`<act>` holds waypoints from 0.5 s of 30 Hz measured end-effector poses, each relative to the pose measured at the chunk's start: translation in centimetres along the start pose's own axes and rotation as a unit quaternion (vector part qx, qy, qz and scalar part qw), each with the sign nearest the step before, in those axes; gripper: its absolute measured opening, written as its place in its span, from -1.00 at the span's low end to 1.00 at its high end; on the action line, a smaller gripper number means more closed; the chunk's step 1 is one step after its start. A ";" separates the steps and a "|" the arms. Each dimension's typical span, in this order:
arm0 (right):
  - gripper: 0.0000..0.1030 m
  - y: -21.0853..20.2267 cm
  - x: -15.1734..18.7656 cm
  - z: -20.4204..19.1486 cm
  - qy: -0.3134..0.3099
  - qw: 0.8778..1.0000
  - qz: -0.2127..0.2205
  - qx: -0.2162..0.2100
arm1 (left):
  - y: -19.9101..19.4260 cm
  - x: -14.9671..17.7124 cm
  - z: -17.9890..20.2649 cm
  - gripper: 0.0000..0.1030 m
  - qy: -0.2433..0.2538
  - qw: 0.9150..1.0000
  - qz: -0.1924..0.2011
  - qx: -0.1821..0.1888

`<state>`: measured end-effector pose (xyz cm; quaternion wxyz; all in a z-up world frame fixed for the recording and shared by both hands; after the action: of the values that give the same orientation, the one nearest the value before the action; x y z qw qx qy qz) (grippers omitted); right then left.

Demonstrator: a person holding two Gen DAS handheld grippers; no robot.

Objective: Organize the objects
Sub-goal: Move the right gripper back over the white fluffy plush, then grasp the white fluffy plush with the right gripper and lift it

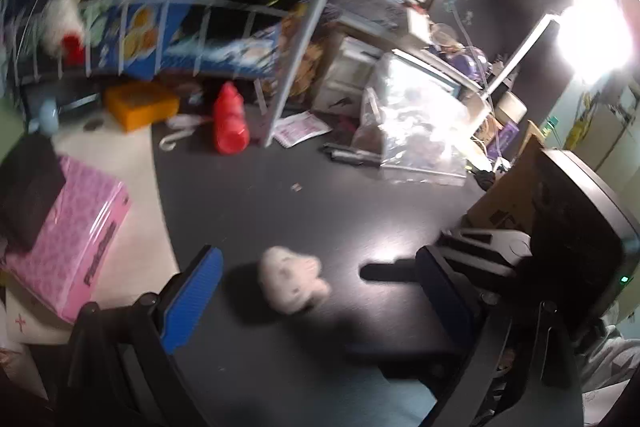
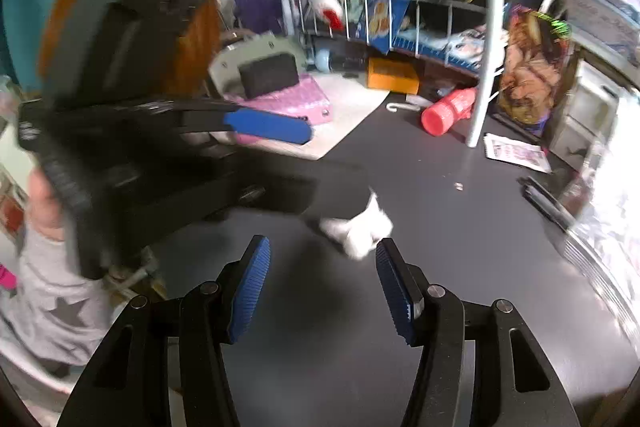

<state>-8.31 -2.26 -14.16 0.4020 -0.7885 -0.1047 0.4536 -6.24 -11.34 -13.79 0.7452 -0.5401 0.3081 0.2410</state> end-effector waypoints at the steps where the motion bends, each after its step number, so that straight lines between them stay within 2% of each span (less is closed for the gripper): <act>1: 0.00 0.7 -0.2 0.2 -0.003 1.000 0.000 0.011 | 0.2 0.2 -0.4 0.87 -0.005 1.000 -0.002 0.001; 3: 0.00 2.3 -0.7 0.6 -0.010 0.999 -0.006 0.031 | 0.3 0.6 -1.1 0.87 -0.014 1.000 -0.004 0.004; 8: -0.03 4.7 -1.1 1.6 -0.008 0.999 -0.028 0.042 | 0.6 1.0 -1.6 0.87 -0.018 1.000 -0.007 0.011; 10: -0.24 4.7 -1.1 1.5 -0.017 0.998 -0.025 0.053 | 0.9 1.0 -1.6 0.87 -0.018 1.000 -0.011 0.015; 12: -0.32 4.6 -0.8 1.3 -0.031 0.997 -0.025 0.064 | 1.3 1.1 -1.6 0.87 -0.017 1.000 -0.015 0.018; 15: -0.38 4.1 -0.2 1.2 -0.033 0.997 -0.029 0.060 | 2.2 1.3 -1.2 0.87 -0.019 0.999 -0.025 0.024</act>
<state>-10.23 -4.36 -17.36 0.4578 -0.7444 -0.1133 0.4728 -7.11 -11.82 -16.50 0.7697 -0.5247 0.2858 0.2248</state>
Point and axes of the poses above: each gripper's, at about its wrist camera, not at the fingertips, and y roughly the way its jaws point, z to its right, x to its underside, the point moved 4 cm from there along y, roughly the way its jaws point, and after that the axes turned 13 degrees about y, right-handed, at the moved point
